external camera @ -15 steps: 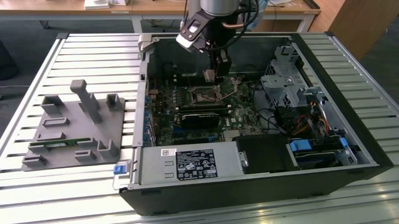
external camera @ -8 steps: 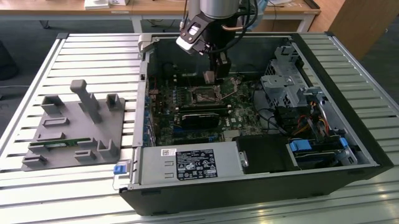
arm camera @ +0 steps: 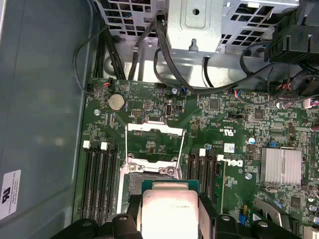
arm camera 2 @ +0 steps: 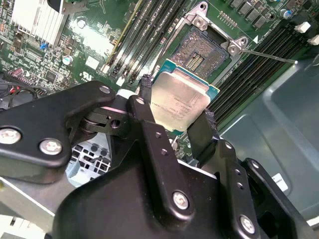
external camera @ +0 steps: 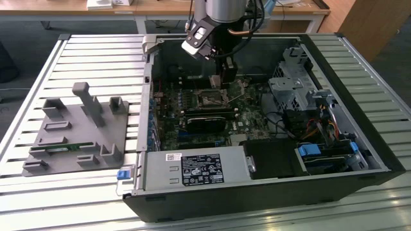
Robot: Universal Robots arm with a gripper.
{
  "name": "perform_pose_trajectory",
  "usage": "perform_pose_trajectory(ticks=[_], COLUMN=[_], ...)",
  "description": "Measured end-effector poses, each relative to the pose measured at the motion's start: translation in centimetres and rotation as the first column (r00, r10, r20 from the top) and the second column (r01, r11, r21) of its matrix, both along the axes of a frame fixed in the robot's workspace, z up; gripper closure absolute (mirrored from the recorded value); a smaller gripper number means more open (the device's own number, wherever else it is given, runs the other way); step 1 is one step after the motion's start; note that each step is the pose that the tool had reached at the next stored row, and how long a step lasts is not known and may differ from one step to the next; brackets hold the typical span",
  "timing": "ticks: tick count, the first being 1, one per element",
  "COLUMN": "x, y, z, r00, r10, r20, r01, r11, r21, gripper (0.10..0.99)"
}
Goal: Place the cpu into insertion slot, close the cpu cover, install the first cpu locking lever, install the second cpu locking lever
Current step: 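Place the cpu into insertion slot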
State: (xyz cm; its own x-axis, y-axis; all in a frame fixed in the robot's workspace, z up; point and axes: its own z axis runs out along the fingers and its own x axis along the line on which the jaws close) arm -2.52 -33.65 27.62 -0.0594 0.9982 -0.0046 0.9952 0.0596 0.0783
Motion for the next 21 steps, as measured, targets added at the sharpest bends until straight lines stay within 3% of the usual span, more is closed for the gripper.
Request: perform_pose_trajectory(ticks=[8,10,21], x=[0.00,-0.05,-0.13], y=[0.00,0.00,0.15], z=[-0.76,-0.98,-1.76], r00=[1.0000,1.0000,0.9992], r10=[0.000,0.000,-0.039], r20=[0.0005,0.0056,0.0066], r01=[0.000,0.000,0.039], r11=[1.0000,1.0000,0.9992], r21=[-0.006,-0.006,-0.006], gripper=[0.549,0.549,0.549])
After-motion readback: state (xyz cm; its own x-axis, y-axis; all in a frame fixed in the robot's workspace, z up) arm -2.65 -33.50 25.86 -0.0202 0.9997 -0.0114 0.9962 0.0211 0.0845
